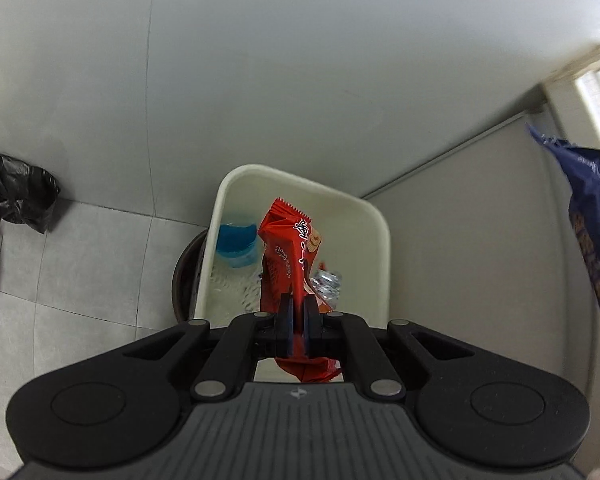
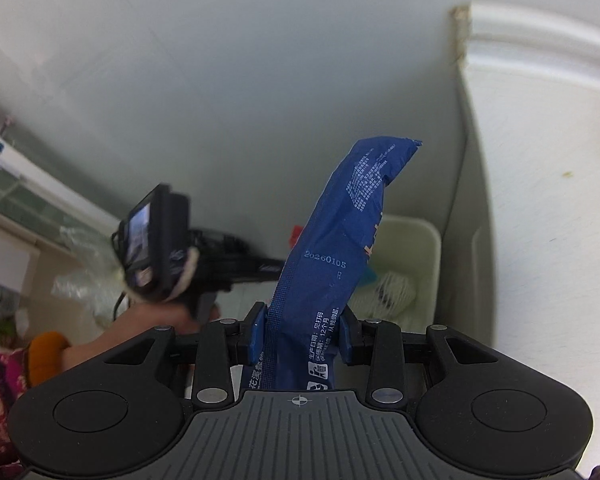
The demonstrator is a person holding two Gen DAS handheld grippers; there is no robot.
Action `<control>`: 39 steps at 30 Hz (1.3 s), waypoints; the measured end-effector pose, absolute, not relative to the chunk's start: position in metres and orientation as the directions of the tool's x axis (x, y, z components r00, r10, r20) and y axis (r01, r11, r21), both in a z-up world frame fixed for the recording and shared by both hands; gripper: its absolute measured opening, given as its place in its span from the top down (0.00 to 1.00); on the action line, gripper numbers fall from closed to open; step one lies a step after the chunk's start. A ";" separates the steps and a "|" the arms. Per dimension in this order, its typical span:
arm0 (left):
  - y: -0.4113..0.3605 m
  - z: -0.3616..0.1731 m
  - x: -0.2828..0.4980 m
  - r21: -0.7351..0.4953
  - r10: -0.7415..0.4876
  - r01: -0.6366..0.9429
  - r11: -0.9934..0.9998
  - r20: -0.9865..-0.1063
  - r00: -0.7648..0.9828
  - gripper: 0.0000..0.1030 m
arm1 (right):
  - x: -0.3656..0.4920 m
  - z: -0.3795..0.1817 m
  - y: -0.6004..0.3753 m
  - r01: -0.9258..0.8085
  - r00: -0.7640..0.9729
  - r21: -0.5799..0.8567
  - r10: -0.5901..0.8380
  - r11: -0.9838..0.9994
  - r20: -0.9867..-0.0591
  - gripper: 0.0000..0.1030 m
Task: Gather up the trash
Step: 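Carry the red packet in the left gripper to the wastebasket while the right carries the blue bag, then open the left gripper over the wastebasket to drop the red packet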
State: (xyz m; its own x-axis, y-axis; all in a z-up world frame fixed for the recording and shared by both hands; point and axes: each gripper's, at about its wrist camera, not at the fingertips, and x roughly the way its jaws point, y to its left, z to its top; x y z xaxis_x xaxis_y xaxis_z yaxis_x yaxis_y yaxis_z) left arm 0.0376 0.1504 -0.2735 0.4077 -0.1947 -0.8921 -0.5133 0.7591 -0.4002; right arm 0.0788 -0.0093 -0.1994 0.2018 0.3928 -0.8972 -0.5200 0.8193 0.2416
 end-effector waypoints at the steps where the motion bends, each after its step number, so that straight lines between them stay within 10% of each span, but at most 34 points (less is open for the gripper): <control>1: 0.150 -0.279 0.039 -0.395 -0.194 -0.513 0.762 -0.895 0.401 0.96 | 0.080 -0.204 -0.006 -0.518 0.183 0.245 0.386 0.820 -0.904 0.67; 9: 0.145 -0.309 0.057 -0.344 -0.162 -0.481 0.807 -0.911 0.379 0.92 | 0.082 -0.229 0.013 -0.479 0.069 0.273 0.346 0.835 -0.936 0.67; 19: 0.144 -0.319 0.054 -0.295 -0.128 -0.446 0.845 -0.922 0.366 0.64 | 0.099 -0.269 0.038 -0.466 -0.019 0.198 0.214 0.863 -0.977 0.67; 39: 0.153 -0.326 0.034 -0.325 -0.133 -0.518 0.791 -0.918 0.373 0.57 | 0.177 -0.374 0.063 -0.424 -0.244 0.075 -0.034 0.902 -0.969 0.64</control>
